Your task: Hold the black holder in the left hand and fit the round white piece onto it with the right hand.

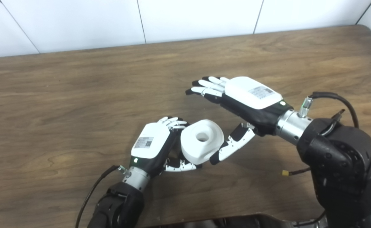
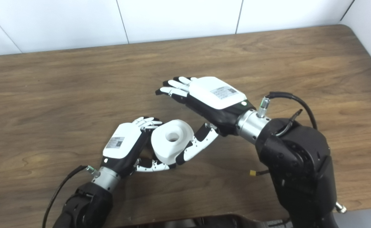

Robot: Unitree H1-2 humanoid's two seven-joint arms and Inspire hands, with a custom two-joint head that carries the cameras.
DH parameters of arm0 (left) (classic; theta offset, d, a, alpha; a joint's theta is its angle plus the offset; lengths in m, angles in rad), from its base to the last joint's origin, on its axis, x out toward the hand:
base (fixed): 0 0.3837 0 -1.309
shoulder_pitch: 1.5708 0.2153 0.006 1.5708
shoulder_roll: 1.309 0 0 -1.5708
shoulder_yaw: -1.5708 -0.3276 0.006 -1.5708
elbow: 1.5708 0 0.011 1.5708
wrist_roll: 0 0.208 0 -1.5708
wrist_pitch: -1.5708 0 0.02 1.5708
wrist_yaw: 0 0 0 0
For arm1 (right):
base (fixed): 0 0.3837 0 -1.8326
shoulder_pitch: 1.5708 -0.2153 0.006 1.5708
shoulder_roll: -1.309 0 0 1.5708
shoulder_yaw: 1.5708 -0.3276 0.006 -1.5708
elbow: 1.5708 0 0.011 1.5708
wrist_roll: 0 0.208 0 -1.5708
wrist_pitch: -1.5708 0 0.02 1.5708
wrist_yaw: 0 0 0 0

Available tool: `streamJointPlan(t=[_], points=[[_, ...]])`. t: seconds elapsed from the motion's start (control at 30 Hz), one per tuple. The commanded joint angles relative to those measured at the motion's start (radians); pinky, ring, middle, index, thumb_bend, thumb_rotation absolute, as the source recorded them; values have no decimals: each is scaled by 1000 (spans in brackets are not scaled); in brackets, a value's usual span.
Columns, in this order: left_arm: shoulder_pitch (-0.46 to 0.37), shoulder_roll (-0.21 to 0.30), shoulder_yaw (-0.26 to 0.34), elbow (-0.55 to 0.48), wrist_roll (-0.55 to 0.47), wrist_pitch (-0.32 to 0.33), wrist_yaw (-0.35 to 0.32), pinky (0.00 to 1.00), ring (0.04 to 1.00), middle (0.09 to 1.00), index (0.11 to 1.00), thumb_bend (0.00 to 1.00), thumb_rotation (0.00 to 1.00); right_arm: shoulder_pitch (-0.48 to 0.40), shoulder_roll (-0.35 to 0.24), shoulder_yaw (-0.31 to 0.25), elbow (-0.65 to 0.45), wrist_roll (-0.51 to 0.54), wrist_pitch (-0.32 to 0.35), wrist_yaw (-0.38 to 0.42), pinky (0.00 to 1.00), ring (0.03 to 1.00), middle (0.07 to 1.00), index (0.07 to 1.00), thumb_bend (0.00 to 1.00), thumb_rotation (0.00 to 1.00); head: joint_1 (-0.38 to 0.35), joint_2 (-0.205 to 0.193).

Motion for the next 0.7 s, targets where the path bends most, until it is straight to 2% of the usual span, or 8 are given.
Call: streamJointPlan(t=[0.0,0.03,0.07,0.1,0.17,0.3,0.67], points=[[-7,2,-7,-17,23,23,-42,890,852,794,496,517,88,-35,-9,-13,-17,5,-1,-12,1000,1000,972,927,1000,427,0,1],[-8,3,-9,-19,28,27,-49,892,853,796,497,517,89,-35,-9,-13,-16,3,-2,-13,1000,1000,970,925,1000,428,0,1],[-8,3,-10,-21,32,30,-54,890,857,803,587,723,232,-35,-9,-14,-16,2,-2,-14,1000,1000,966,925,1000,430,-1,2],[-8,3,-11,-23,37,33,-58,889,858,806,617,793,281,-35,-9,-15,-16,1,-1,-14,1000,1000,965,925,1000,431,-1,2],[-10,3,-15,-27,44,41,-68,890,867,818,683,867,337,-34,-11,-18,-13,2,-4,-22,1000,1000,959,926,1000,434,-1,4],[-8,1,-15,-30,54,46,-79,887,867,832,772,918,372,-35,-16,-24,-7,11,-11,-34,1000,1000,957,933,1000,448,-1,4],[-5,-8,-13,-38,82,55,-94,881,871,868,897,957,409,-53,-19,-29,5,21,-6,-35,1000,1000,965,946,1000,457,7,6]])
